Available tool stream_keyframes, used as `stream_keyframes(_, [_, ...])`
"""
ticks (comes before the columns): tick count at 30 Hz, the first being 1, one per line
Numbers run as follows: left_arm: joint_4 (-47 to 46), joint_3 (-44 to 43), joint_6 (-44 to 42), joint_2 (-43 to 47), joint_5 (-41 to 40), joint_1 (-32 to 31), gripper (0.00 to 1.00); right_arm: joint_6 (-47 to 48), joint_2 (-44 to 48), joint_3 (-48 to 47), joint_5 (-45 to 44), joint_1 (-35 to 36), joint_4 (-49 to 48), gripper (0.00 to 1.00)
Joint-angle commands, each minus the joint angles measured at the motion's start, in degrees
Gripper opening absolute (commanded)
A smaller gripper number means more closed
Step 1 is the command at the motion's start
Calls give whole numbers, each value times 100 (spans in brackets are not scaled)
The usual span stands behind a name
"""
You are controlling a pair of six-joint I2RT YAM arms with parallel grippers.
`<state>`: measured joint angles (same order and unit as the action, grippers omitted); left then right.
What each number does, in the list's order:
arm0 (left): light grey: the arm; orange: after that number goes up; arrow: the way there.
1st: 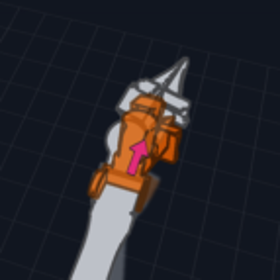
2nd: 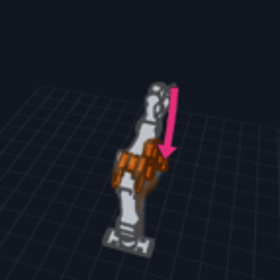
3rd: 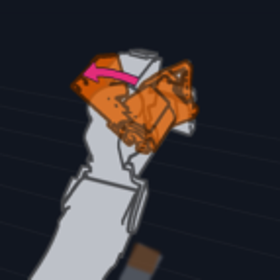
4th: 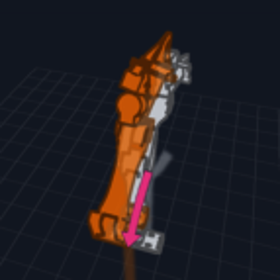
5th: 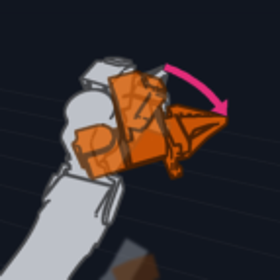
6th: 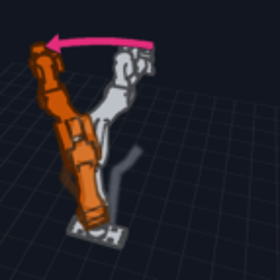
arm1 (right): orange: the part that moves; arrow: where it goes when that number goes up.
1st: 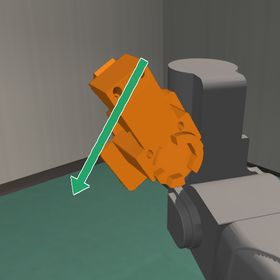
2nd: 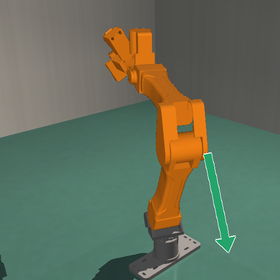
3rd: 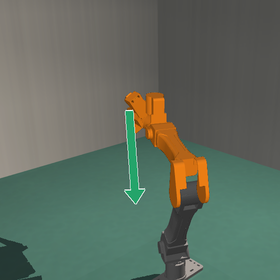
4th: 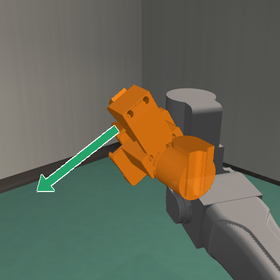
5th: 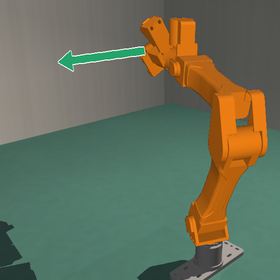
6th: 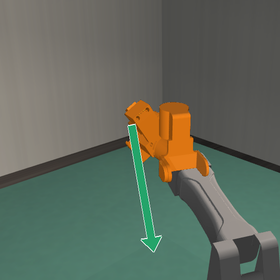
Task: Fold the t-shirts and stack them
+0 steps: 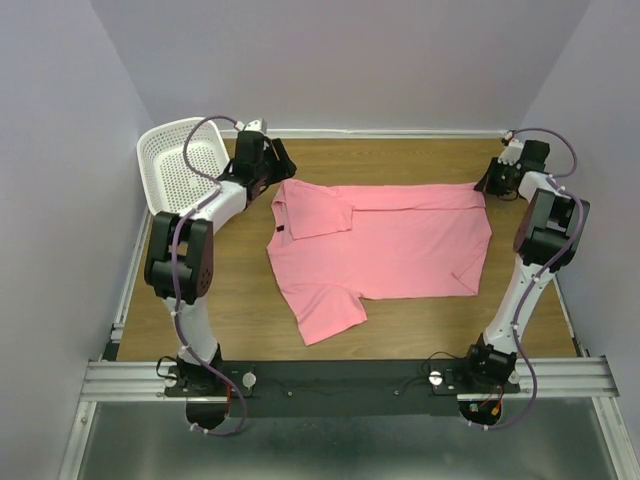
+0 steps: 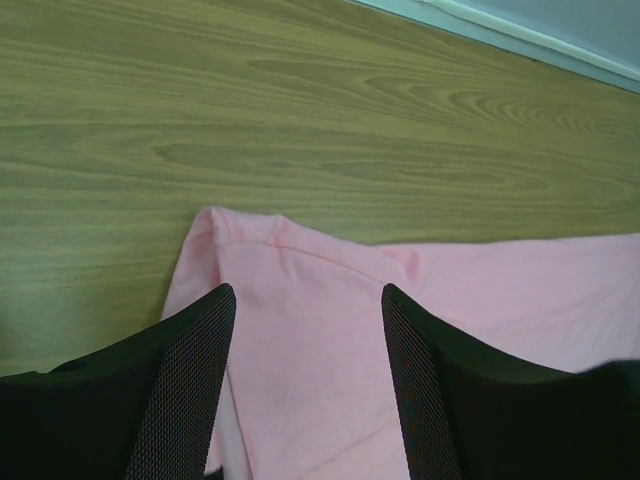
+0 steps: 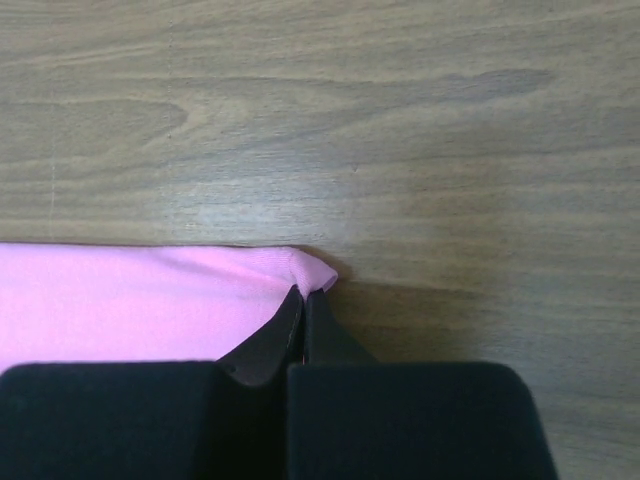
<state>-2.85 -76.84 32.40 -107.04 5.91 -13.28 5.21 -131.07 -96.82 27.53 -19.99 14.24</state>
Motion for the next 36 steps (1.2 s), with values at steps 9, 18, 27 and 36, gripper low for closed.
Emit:
stream_keyframes(9, [777,-1351,222,-1529,-820,-61,67,85,-534,-531,-345,-102,413,1])
stream_keyframes(18, [725,-1782,469,-2075,-626,-61,53,85,-543,-532,-283,-102,457,1])
stream_keyframes(27, [584,-1730,565,-2198,-354,-61,34,76,-534,-549,-248,-111,492,1])
stream_keyframes(36, [391,-1397,600,-1908,-371,18,11,138,-499,-531,-415,-163,483,1])
